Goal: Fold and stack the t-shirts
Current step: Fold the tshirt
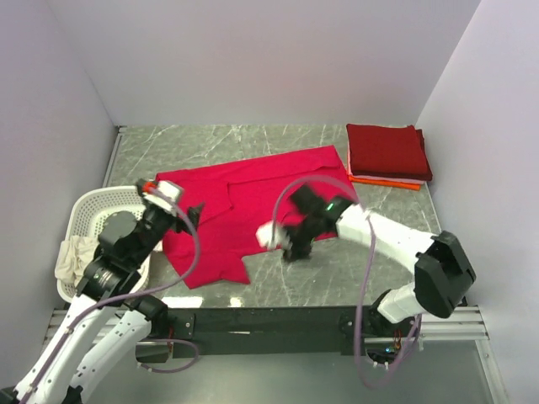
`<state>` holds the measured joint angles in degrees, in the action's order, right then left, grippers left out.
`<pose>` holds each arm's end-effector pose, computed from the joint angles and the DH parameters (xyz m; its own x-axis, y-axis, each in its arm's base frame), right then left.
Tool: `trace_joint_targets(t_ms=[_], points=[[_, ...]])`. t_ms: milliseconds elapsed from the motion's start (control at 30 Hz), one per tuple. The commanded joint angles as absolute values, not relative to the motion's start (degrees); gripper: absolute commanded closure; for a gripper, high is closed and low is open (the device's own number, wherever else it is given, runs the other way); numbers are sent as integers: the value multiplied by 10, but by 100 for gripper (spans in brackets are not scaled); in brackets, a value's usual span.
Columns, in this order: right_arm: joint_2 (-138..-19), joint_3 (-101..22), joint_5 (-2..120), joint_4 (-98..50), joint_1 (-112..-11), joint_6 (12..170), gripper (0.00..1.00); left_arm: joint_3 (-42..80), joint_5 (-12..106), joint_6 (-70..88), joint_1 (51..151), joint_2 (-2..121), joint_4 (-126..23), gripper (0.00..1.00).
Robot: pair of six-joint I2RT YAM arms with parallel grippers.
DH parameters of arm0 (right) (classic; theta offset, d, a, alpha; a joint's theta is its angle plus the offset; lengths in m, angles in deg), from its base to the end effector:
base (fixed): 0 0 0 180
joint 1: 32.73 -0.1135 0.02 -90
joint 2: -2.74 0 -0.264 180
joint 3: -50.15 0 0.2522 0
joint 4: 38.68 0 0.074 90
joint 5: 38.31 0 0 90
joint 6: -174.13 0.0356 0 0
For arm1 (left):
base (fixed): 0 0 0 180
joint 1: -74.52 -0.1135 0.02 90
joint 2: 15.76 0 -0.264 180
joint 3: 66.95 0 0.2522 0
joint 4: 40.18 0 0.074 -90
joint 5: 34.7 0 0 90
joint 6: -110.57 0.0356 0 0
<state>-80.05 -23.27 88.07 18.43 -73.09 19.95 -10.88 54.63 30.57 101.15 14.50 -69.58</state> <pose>0.1971 0.1953 0.2402 0.3274 -0.6729 -0.6634 -0.9346 -0.3341 -0.1224 0.1146 -0.0579 0.3495 0.0245 0.1819 -0.9830 0.4614 0.8703 0.1726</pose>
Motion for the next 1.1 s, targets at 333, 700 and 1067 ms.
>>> trace_joint_targets(t_ms=[333, 700, 1067], points=[[-970, -334, 637, -34, -1053, 400, 39, -57, 703, 113, 1011, 121, -735, 7], [-1055, -376, 556, -37, -1071, 434, 49, -64, 688, 104, 1011, 83, -752, 6], [-1036, -406, 576, -32, -1033, 475, 100, -56, 692, 101, 1011, 79, -749, 7]])
